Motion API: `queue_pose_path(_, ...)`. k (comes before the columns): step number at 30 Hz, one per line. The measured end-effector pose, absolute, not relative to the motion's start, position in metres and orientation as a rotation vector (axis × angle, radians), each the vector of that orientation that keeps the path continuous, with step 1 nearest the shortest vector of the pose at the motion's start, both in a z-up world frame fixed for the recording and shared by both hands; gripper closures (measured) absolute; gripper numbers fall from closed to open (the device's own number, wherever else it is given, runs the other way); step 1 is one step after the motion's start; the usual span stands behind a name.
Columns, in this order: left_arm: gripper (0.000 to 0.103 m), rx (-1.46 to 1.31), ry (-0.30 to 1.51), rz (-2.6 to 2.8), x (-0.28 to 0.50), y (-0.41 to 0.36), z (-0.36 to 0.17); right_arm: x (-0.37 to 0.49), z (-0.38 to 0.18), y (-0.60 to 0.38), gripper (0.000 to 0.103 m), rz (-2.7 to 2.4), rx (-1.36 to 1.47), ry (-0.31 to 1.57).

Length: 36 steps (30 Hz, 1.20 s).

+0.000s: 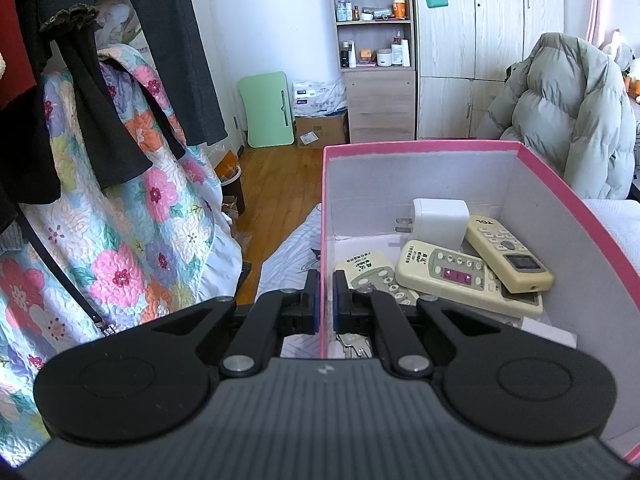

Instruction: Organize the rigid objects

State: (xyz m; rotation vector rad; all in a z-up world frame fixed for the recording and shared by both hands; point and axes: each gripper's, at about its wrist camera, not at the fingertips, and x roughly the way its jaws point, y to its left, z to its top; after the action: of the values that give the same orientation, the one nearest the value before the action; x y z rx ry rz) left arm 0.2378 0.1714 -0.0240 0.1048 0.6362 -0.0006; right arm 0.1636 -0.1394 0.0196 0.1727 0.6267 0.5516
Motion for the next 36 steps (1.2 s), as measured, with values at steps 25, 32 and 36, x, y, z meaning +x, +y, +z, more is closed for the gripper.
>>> queue_pose_path(25, 0.04, 0.002, 0.565, 0.013, 0.148, 0.137, 0.042, 0.084, 0.034, -0.151, 0.031, 0.444, 0.095, 0.464)
queue_pose_path(32, 0.028, 0.031, 0.545, -0.026, 0.099, 0.108, 0.05, 0.062, 0.041, -0.157, 0.032, 0.437, 0.065, 0.44)
queue_pose_path(36, 0.02, 0.032, 0.548, -0.023, 0.08, 0.096, 0.05, 0.055, 0.041, -0.161, 0.032, 0.4, 0.057, 0.43)
